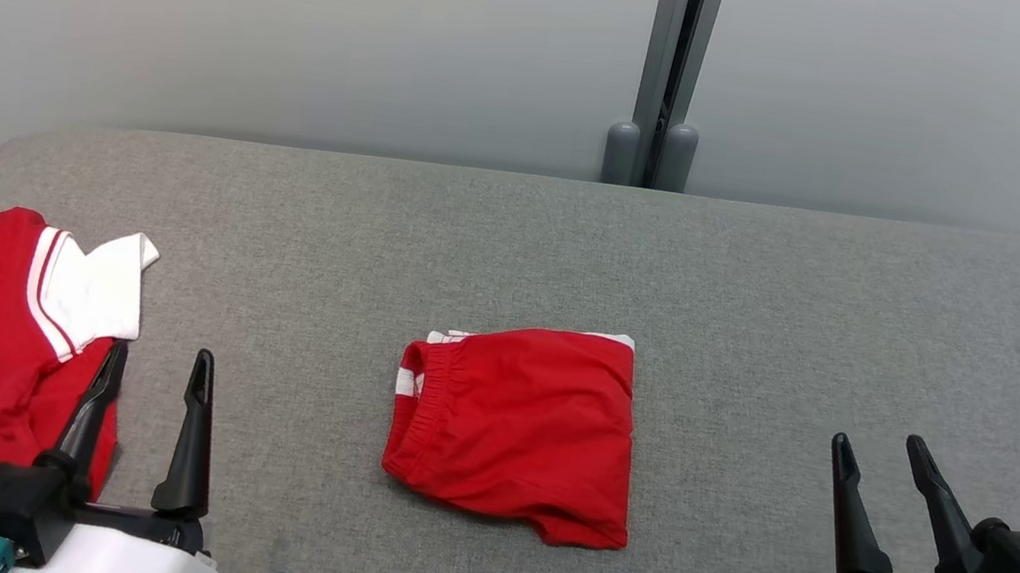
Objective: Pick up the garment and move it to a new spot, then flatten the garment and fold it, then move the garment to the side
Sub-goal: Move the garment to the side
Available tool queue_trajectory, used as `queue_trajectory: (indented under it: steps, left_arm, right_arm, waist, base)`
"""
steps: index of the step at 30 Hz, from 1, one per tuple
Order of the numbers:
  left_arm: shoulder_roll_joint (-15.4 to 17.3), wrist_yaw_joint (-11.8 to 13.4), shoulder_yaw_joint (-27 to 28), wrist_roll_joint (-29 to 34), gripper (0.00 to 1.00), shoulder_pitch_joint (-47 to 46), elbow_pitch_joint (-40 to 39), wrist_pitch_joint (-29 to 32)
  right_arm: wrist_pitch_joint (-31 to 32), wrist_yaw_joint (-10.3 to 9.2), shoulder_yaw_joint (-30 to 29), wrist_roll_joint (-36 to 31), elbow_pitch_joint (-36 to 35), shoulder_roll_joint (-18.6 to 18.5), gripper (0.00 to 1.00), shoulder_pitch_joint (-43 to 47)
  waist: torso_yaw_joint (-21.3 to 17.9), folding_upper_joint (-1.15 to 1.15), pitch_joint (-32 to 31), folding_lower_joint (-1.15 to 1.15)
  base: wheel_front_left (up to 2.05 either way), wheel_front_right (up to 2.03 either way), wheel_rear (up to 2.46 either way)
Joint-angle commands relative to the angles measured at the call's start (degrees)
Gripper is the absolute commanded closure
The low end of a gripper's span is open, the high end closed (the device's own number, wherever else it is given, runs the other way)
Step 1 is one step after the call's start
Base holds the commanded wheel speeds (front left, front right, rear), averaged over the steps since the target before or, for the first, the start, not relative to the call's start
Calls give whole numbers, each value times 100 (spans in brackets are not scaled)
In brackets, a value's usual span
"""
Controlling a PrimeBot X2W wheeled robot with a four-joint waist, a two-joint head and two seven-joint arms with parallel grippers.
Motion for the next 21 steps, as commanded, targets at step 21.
queue_trajectory:
  steps: [21]
  left_arm:
    - [-47, -57, -168, -73, 0, -198, 134, -25]
  right_arm:
    - [2533, 3, 997, 1051, 2287, 9, 0, -2113]
  waist:
    - [968, 0, 236, 0]
  base:
    - [0, 0, 0]
